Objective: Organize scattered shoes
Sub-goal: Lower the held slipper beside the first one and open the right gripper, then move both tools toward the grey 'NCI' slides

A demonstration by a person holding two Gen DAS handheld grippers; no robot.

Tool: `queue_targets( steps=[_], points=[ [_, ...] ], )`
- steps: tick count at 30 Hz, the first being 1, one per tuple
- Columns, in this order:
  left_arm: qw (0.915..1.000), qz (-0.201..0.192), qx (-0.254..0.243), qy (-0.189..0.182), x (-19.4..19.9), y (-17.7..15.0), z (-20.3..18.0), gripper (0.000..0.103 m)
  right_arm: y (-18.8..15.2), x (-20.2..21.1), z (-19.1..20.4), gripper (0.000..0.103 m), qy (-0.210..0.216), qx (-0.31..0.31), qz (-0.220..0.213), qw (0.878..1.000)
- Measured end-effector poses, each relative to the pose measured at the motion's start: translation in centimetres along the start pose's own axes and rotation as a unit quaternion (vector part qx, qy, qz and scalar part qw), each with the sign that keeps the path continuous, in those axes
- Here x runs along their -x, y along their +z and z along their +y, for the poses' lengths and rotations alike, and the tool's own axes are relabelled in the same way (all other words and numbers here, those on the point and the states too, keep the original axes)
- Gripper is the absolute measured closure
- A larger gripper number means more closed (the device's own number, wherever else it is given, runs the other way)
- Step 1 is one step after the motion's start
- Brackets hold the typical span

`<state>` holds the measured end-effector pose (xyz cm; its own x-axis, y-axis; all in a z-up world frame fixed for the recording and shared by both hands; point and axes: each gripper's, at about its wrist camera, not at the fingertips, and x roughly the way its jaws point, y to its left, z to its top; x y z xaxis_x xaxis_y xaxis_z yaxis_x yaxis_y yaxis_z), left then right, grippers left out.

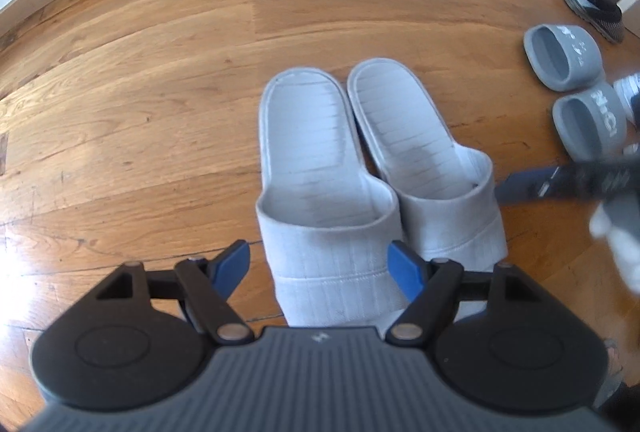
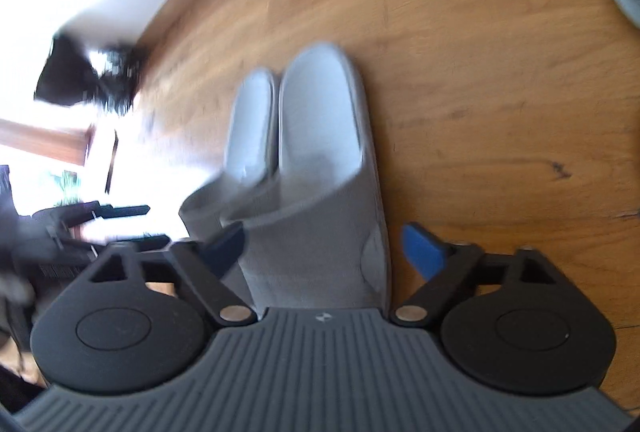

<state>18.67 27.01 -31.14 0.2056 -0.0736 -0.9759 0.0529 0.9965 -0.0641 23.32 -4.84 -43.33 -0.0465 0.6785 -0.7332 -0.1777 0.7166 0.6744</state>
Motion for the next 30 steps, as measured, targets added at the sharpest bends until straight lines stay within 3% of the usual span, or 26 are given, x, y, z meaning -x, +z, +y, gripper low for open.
queue_targets(
  steps=[9,12,14,18,20,23,27,28,30],
  points=[
    [0.9999,0.011,0.003,0.007,-0.7,-0.1,0.4,0.029,-0.1,-2.3,2.8,0.036,0.015,0.020,0.013,1.000],
    [0.9999,-0.004,-0.006,0.009,0.1,0.1,0.1,0.029,0.2,-1.4,3.2,0.030,0.008,0.032,0.014,0.999],
    [0.9996,-0.019,-0.019,0.008,0.7,0.3,-0.2,0.029,-0.2,1.8,2.2,0.019,0.016,0.025,0.006,1.000],
    [0.9931,-0.059,-0.100,-0.018,2.1,2.4,-2.8,0.028,-0.8,8.3,-0.9,0.015,0.030,-0.008,-0.020,0.999],
    [0.9838,-0.084,-0.155,-0.033,2.6,4.0,-5.4,0.028,-1.8,13.4,-4.2,0.013,0.021,-0.052,-0.076,0.996],
    [0.9731,-0.099,-0.201,-0.055,2.1,5.8,-9.3,0.028,-3.7,19.8,-9.1,0.008,0.006,-0.134,-0.163,0.977],
    [0.9569,-0.113,-0.243,-0.113,-0.1,8.2,-17.1,0.028,-8.1,26.1,-15.7,0.006,-0.010,-0.271,-0.278,0.922],
    [0.9540,-0.114,-0.247,-0.127,-1.0,8.4,-18.9,0.028,-9.5,27.9,-17.5,0.006,-0.021,-0.303,-0.307,0.902],
    [0.9522,-0.110,-0.237,-0.157,-3.1,8.5,-22.1,0.028,-11.5,30.3,-19.9,0.006,-0.043,-0.340,-0.344,0.874]
  ],
)
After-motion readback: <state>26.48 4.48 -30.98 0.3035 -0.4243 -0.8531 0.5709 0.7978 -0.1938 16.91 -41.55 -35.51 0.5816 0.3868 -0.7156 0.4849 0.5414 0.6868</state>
